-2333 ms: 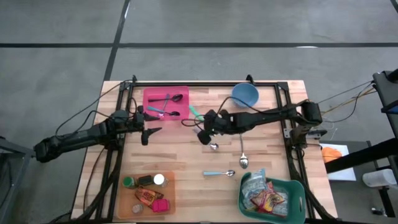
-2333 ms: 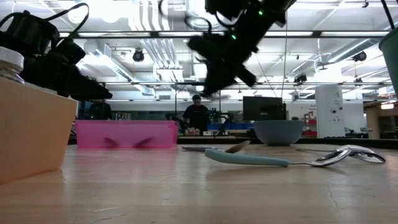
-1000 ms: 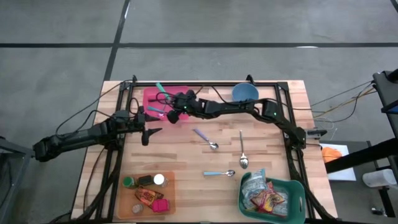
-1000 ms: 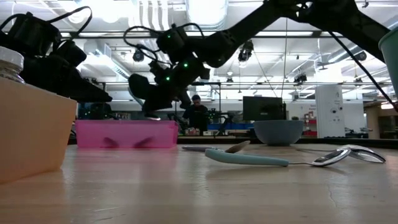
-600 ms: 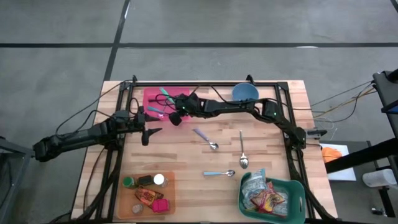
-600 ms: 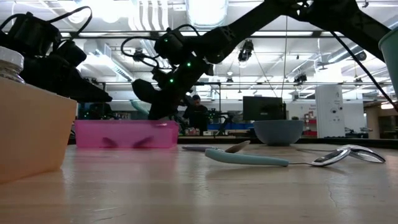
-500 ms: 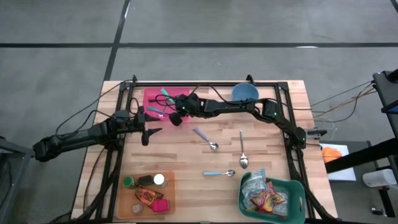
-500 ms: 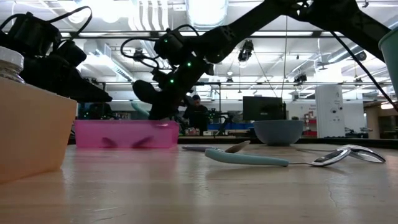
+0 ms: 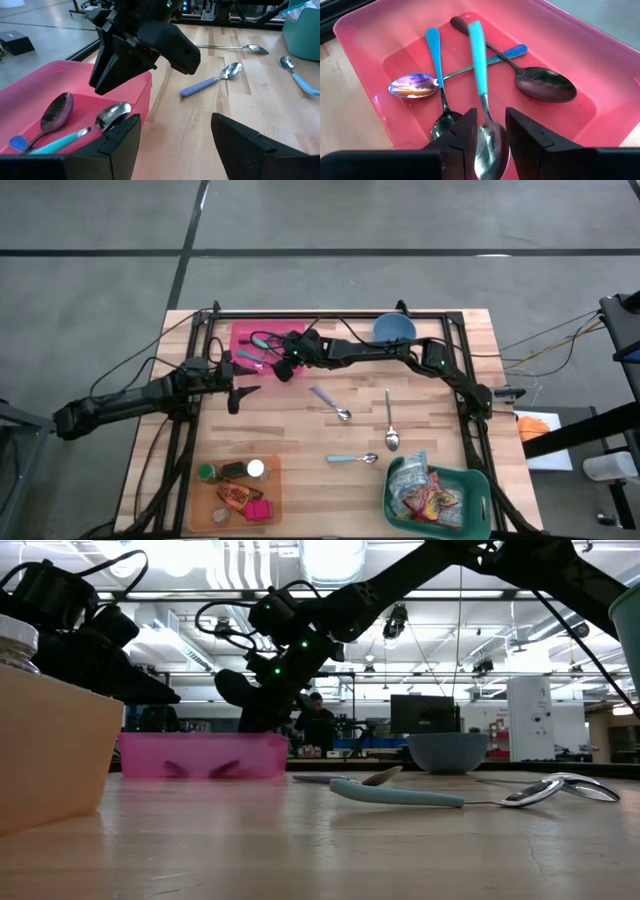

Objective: Pick & Place Food Item
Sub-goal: Put the purple spoon into the pink bin

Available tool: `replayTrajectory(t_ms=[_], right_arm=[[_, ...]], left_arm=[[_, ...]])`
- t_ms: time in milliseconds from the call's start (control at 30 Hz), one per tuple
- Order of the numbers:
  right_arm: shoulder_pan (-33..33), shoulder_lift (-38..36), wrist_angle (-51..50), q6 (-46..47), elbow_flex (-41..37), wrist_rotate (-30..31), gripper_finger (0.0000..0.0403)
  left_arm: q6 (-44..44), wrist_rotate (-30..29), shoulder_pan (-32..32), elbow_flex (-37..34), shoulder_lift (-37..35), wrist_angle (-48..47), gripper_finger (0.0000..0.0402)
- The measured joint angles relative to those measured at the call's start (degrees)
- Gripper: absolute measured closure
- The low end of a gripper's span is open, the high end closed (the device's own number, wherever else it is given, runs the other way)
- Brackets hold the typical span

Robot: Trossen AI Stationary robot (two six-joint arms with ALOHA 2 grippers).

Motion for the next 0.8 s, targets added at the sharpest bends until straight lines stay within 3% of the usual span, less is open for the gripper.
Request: replayTrajectory(t_ms=[500, 700, 800], right_arm=[[2.4, -4.1, -3.2, -3.4, 0.8, 0.3, 0.03], [6.7, -10.9, -12.9, -5.0, 0.6, 2.3, 0.03], [9.8, -13.9, -19.9, -1.0, 0.1, 3.6, 0.03]], left_arm=[[0.0, 0.0, 0.0, 0.0, 0.0, 0.0, 0.0158], [0.0, 0.0, 0.0, 0.0, 0.0, 0.0, 0.0158], [0.0, 0.0, 0.0, 0.0, 0.0, 0.0, 0.0158]])
